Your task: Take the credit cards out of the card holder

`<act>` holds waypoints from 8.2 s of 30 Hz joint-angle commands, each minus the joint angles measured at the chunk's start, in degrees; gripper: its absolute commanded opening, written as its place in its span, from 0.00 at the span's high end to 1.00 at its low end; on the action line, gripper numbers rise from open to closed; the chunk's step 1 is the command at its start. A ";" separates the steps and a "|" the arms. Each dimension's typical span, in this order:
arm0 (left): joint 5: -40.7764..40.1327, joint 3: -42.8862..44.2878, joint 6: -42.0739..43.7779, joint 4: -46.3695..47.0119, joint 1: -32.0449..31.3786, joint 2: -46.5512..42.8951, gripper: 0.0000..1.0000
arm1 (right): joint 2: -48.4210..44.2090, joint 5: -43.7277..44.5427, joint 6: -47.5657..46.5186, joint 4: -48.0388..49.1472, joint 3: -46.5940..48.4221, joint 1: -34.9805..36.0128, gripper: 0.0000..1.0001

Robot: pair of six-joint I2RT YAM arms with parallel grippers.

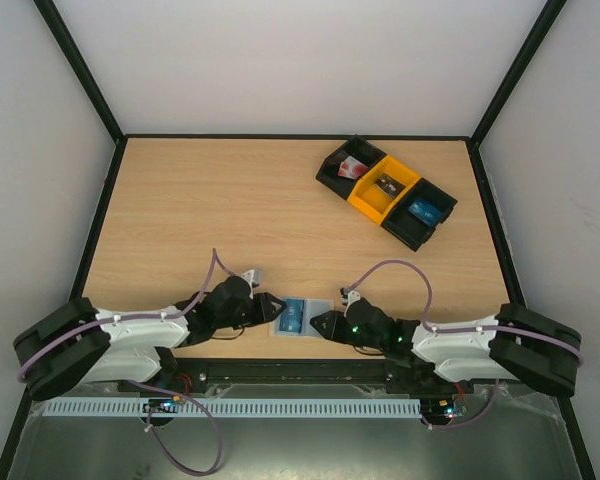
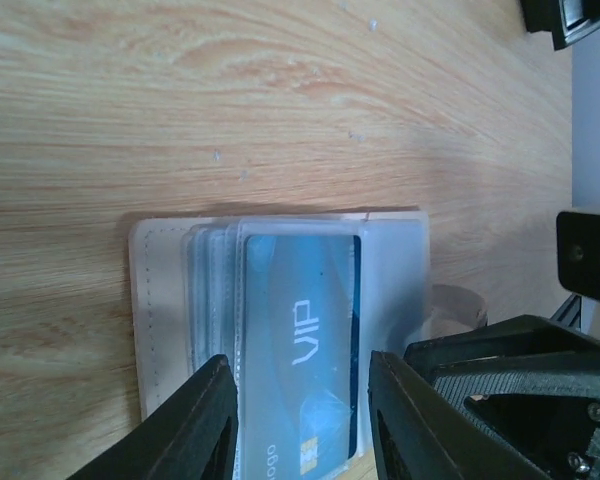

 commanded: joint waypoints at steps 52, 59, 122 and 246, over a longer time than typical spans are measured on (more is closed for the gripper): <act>1.00 -5.97 -6.19 19.98 -3.39 17.84 0.90 | 21.23 0.27 9.42 34.59 -2.18 0.02 0.91; -0.09 -5.78 -6.44 16.42 -3.48 13.28 0.83 | 21.24 0.72 8.88 36.48 -2.88 -0.04 0.91; -1.78 -4.55 -8.80 10.61 -6.27 11.31 0.97 | 43.58 -3.23 18.29 67.22 -4.82 -0.04 0.95; -3.68 -7.86 -12.04 13.26 -7.70 15.22 0.97 | 18.54 6.18 -1.76 16.58 5.52 0.22 0.83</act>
